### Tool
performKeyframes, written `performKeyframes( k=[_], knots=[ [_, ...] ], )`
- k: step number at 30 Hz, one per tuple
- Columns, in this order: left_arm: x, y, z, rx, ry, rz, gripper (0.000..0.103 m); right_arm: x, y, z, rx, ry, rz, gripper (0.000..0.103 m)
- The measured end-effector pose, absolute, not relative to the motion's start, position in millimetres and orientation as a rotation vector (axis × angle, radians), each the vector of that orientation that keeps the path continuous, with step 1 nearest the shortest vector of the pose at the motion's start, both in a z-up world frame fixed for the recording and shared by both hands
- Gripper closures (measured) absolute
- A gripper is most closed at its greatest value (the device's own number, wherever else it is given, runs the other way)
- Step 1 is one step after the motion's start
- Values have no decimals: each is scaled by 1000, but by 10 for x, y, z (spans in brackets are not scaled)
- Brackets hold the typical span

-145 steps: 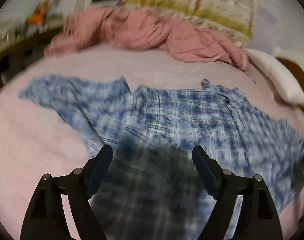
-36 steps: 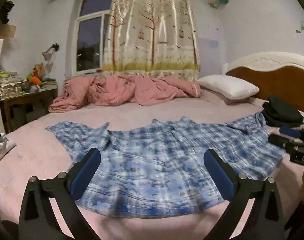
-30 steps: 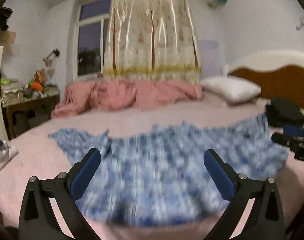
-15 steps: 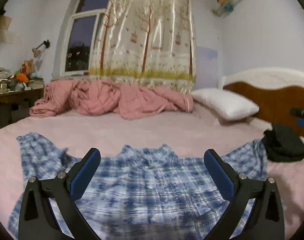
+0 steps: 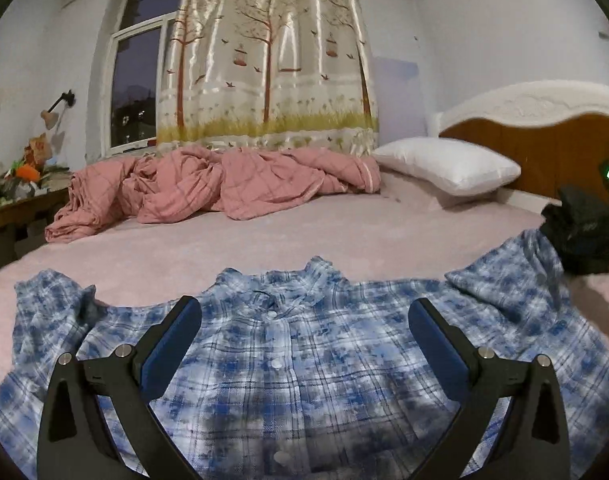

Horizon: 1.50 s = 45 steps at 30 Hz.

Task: Fold large clothes

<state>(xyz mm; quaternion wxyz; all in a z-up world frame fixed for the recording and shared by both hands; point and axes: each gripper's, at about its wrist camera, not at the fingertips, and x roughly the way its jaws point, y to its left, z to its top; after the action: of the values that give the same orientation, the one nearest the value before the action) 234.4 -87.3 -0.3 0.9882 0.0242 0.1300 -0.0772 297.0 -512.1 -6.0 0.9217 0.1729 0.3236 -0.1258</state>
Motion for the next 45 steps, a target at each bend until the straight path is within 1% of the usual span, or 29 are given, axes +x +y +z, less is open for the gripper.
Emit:
performKeyframes(
  k=[2, 3, 4, 5, 6, 7, 12, 16, 19, 20, 22, 24, 26, 27, 34, 36, 39, 40, 41, 42, 43, 44, 45],
  knots=[
    [2341, -795, -12, 9, 261, -151, 0, 3089, -5210, -164, 372, 680, -271, 54],
    [2355, -767, -19, -6, 267, -150, 0, 3132, -5240, -220, 367, 685, -282, 57],
    [2376, -751, -25, -16, 275, -147, 0, 3180, -5238, -265, 351, 690, -293, 65],
    [2398, -737, -37, -25, 287, -145, 0, 3200, -5227, -311, 324, 694, -303, 81],
    [2412, -726, -35, -30, 293, -145, 0, 3204, -5208, -339, 307, 698, -310, 94],
    [2406, -722, -34, -31, 293, -140, 0, 3215, -5188, -333, 310, 700, -293, 100],
    [2237, -830, -8, 29, 216, -124, 0, 3009, -4851, -94, 294, 628, -106, 101],
    [2276, -959, -28, 97, 236, -115, 0, 2854, -4444, -37, 394, 683, 218, 101],
    [2274, -976, -29, 107, 234, -111, 0, 2725, -3975, 40, 170, 681, 162, 101],
    [2270, -977, -30, 107, 232, -110, 0, 2720, -3921, 49, 136, 667, 108, 101],
    [2274, -975, -33, 107, 234, -109, 0, 2762, -3984, 33, 155, 667, 13, 100],
    [2270, -970, -34, 107, 237, -110, 0, 2819, -4127, 20, 173, 666, -97, 89],
    [2270, -963, -35, 105, 240, -110, 0, 2869, -4334, -16, 197, 656, -188, 57],
    [2270, -961, -36, 105, 242, -111, 0, 2890, -4446, -33, 216, 655, -214, 54],
    [2288, -967, -30, 108, 244, -111, 0, 3229, -5115, -270, 395, 698, -200, 53],
    [2291, -968, -33, 110, 244, -111, 0, 3432, -5297, -372, 485, 727, -155, 50],
    [2296, -969, -36, 110, 247, -111, 0, 3625, -5439, -487, 541, 731, -213, 45],
    [2297, -977, -39, 111, 250, -111, 0, 3657, -5463, -510, 547, 725, -233, 39],
    [2309, -985, -44, 115, 256, -110, 0, 3688, -5481, -520, 539, 725, -266, 37],
    [2326, -991, -50, 119, 266, -110, 0, 3711, -5474, -524, 515, 726, -276, 37],
    [2341, -1005, -59, 123, 272, -113, 0, 3733, -5447, -527, 477, 730, -275, 52],
    [2351, -1014, -65, 125, 278, -114, 0, 3741, -5430, -527, 454, 733, -268, 86],
    [2354, -1015, -68, 126, 280, -114, 0, 3753, -5417, -520, 445, 738, -250, 97]
  ],
)
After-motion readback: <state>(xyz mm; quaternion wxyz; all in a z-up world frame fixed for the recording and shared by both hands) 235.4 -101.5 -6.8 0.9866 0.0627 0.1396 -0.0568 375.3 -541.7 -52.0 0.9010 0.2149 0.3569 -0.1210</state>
